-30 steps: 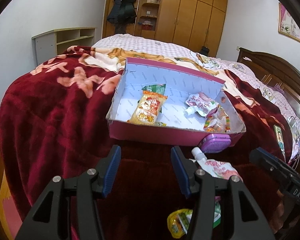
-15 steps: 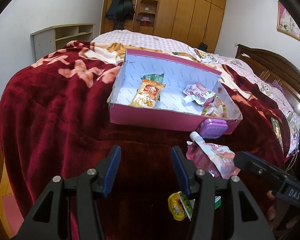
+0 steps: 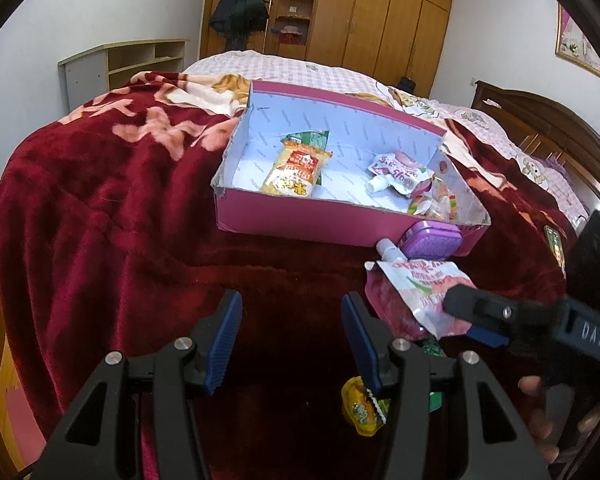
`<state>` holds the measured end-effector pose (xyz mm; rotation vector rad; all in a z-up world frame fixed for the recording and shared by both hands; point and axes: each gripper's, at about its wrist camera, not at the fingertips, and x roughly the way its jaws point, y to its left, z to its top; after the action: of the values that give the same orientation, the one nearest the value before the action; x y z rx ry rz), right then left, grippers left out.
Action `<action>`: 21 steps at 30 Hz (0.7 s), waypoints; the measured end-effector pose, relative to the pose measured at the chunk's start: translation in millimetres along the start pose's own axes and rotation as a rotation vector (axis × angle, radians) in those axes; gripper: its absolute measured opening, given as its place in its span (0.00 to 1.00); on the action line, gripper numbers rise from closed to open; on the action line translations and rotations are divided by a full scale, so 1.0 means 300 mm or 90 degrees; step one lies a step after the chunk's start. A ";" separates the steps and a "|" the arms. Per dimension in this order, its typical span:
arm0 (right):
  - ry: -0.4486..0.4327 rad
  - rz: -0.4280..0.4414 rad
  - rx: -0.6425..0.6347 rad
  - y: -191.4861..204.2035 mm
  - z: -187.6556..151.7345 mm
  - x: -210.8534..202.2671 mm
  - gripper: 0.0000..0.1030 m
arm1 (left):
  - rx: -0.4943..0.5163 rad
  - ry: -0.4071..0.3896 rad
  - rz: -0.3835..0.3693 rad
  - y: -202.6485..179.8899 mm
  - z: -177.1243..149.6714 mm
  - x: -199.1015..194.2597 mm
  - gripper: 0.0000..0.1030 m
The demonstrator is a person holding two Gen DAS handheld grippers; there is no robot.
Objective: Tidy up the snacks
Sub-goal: 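Grasp the pink spout pouch with the right tool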
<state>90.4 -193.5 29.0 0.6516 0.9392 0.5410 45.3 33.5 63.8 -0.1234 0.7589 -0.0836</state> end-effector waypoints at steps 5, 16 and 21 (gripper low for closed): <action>0.004 0.019 0.024 -0.006 0.013 0.008 0.60 | 0.006 0.005 -0.004 -0.008 -0.005 0.006 0.53; -0.009 0.049 0.016 0.005 -0.004 -0.039 0.43 | 0.006 0.003 -0.004 -0.011 -0.006 -0.001 0.53; -0.035 0.058 0.003 0.004 -0.009 -0.109 0.42 | 0.006 0.004 -0.004 -0.012 -0.002 -0.002 0.53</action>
<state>71.9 -213.9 46.8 0.7124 0.8632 0.5989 44.3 30.0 64.3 -0.1164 0.7645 -0.0938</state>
